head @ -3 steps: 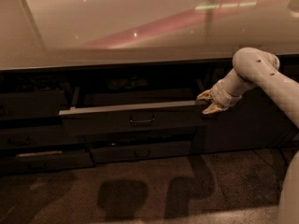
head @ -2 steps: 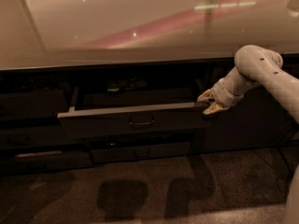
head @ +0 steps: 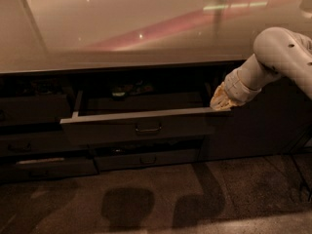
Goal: Open top drawer
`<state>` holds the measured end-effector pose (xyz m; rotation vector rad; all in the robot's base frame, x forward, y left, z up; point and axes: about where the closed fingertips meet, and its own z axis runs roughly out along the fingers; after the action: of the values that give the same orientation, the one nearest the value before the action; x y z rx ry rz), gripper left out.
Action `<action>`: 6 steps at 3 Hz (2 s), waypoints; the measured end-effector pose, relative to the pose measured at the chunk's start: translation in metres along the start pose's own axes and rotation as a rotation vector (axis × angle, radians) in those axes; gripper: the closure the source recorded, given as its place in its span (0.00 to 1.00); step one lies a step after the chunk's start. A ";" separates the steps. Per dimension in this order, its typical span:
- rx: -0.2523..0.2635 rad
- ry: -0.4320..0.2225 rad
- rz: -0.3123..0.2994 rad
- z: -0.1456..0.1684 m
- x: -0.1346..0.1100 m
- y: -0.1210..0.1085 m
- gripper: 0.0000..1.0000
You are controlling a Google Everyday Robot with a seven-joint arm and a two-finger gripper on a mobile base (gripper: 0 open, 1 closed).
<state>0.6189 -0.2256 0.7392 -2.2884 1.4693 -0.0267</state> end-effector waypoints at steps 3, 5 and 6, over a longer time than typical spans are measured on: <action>-0.024 -0.069 0.014 0.015 0.010 0.003 1.00; -0.031 -0.125 0.019 0.023 0.014 0.004 1.00; -0.031 -0.125 0.018 0.023 0.014 0.004 1.00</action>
Offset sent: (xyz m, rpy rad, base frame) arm 0.0080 -0.0096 -0.0184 0.0752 0.0636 0.0190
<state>0.6275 -0.2319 0.7143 -2.2564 1.4359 0.1430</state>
